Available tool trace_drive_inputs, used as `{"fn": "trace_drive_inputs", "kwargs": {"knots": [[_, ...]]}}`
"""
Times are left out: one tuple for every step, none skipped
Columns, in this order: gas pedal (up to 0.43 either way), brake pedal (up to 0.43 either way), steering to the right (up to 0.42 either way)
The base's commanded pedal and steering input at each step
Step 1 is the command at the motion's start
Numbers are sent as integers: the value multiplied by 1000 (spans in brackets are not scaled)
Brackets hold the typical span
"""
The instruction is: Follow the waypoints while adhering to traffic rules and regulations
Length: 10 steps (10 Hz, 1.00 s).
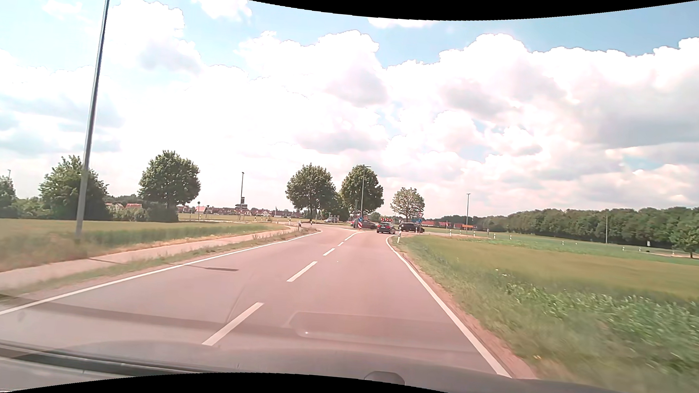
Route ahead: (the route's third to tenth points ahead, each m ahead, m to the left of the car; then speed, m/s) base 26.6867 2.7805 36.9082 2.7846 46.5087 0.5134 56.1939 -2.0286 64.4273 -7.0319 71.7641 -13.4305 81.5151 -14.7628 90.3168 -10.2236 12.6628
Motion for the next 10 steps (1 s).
{"fn": "trace_drive_inputs", "kwargs": {"knots": [[0,152,-1],[0,152,0],[0,152,0],[0,152,0],[0,152,3],[0,152,5],[0,152,6],[0,165,6],[0,165,5],[0,165,3]]}}
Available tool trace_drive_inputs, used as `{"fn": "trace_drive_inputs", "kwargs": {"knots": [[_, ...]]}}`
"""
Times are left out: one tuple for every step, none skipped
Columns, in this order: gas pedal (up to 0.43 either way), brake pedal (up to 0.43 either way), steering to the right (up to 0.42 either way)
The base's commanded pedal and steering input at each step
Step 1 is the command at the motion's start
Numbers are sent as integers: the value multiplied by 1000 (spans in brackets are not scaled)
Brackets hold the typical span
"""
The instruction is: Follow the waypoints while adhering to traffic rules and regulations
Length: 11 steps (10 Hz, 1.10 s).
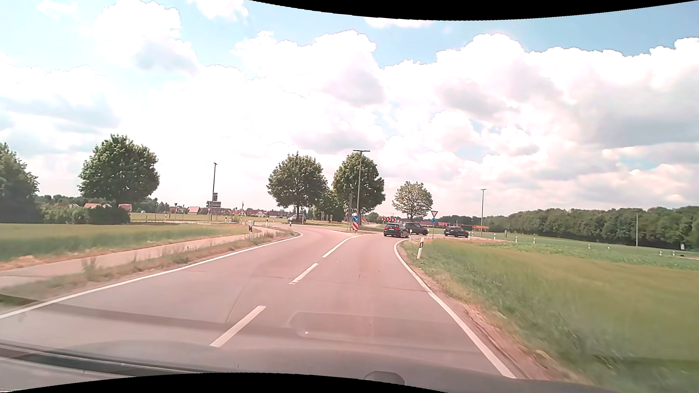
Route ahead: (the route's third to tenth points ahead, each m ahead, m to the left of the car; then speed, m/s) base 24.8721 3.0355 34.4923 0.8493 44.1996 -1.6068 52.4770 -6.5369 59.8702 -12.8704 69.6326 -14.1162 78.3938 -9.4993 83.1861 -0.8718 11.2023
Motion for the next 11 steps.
{"fn": "trace_drive_inputs", "kwargs": {"knots": [[0,165,2],[0,165,2],[0,165,2],[0,159,2],[0,146,2],[0,122,1],[0,110,1],[0,116,3],[0,116,4],[0,116,4],[0,116,6]]}}
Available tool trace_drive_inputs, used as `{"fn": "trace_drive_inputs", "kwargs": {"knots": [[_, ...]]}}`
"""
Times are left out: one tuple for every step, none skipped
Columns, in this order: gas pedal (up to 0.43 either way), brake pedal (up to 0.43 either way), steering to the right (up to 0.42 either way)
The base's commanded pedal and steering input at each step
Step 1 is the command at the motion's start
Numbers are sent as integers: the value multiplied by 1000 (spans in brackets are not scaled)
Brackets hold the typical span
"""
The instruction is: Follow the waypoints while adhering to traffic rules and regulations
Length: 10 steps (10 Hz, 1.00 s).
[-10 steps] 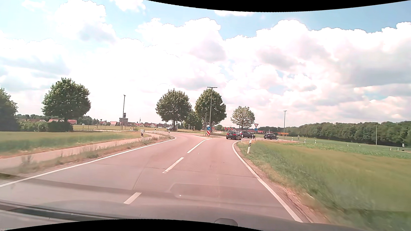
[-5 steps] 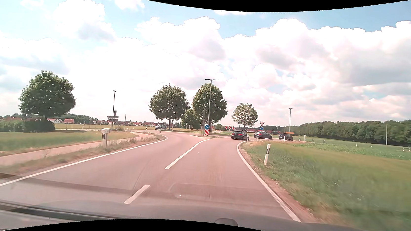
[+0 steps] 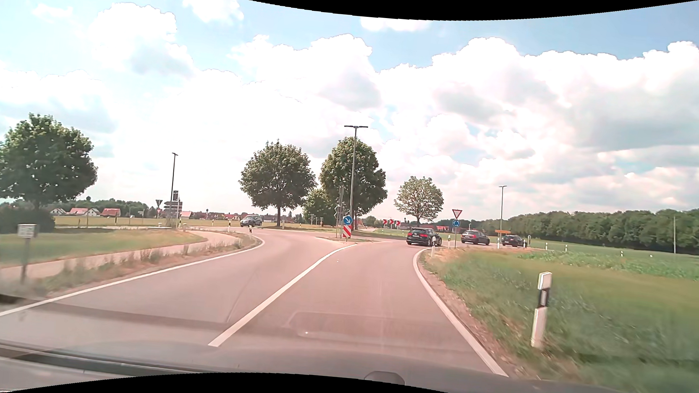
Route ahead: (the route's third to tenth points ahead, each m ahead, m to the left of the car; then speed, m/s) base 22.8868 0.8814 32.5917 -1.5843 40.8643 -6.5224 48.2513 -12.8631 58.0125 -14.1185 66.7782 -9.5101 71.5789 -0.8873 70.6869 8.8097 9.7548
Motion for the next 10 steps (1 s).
{"fn": "trace_drive_inputs", "kwargs": {"knots": [[0,116,11],[0,110,12],[0,98,12],[0,85,13],[0,73,14],[0,73,14],[0,73,15],[0,73,16],[0,73,18],[0,73,23]]}}
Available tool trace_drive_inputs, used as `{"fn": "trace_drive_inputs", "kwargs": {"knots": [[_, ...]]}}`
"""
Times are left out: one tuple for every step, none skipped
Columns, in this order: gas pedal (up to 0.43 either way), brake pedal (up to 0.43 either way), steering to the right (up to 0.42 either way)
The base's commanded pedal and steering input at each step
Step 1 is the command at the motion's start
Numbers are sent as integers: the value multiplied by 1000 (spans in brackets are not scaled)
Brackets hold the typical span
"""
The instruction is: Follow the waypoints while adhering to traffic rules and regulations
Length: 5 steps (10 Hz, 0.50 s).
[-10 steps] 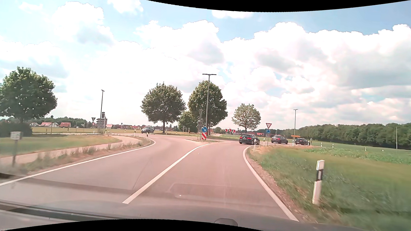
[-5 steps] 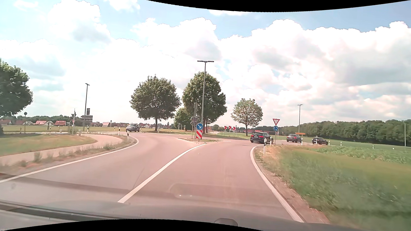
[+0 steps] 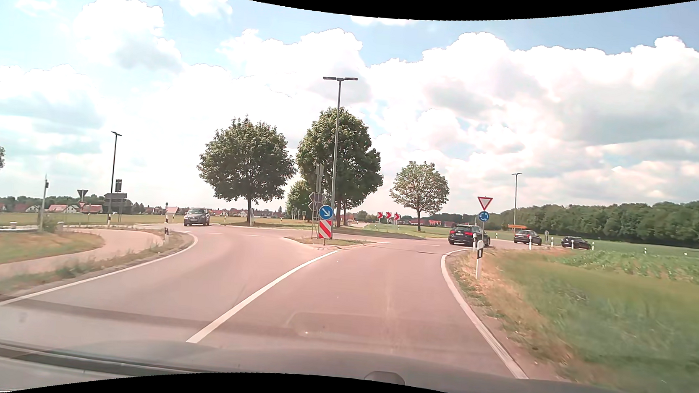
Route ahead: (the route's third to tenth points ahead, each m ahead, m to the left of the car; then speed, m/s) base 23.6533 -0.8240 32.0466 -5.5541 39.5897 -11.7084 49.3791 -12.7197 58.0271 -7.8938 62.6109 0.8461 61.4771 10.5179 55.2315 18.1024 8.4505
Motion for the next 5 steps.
{"fn": "trace_drive_inputs", "kwargs": {"knots": [[0,73,29],[0,73,36],[0,146,42],[0,177,50],[0,195,57]]}}
